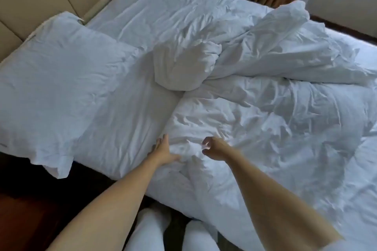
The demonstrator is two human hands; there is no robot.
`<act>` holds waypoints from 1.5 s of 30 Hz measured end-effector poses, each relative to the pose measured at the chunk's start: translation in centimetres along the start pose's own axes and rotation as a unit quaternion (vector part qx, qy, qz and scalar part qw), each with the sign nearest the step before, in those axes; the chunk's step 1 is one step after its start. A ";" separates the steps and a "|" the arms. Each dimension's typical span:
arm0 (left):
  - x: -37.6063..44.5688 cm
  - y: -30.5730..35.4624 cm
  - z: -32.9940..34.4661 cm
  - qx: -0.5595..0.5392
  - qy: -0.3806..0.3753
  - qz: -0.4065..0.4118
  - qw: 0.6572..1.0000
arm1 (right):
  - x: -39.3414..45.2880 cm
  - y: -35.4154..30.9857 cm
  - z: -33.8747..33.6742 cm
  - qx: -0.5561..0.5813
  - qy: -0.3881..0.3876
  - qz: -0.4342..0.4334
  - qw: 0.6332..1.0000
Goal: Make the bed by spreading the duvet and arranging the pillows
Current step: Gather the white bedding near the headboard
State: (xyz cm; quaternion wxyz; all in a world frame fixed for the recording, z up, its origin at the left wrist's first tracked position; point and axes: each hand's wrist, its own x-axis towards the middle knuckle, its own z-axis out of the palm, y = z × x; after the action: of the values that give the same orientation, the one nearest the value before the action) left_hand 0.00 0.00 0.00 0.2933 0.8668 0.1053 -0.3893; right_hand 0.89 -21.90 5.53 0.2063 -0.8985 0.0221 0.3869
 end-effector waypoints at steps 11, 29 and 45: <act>8.2 -2.1 3.0 -0.157 0.105 -0.054 0.980 | 1.8 0.6 8.6 0.035 -0.004 0.120 0.992; -6.2 14.1 -15.7 -0.476 0.000 0.130 0.870 | -10.5 -10.4 3.8 0.096 0.536 -0.050 0.837; -15.0 17.8 -12.2 -0.595 -0.114 0.121 0.786 | -13.3 -11.4 0.6 0.411 0.410 0.109 0.807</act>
State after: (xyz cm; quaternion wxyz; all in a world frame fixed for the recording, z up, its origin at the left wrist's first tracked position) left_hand 4.70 -6.46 25.05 0.8057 0.4752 0.1756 -0.3069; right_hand -6.54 -12.88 18.54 0.4846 -0.7964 0.3594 -0.0424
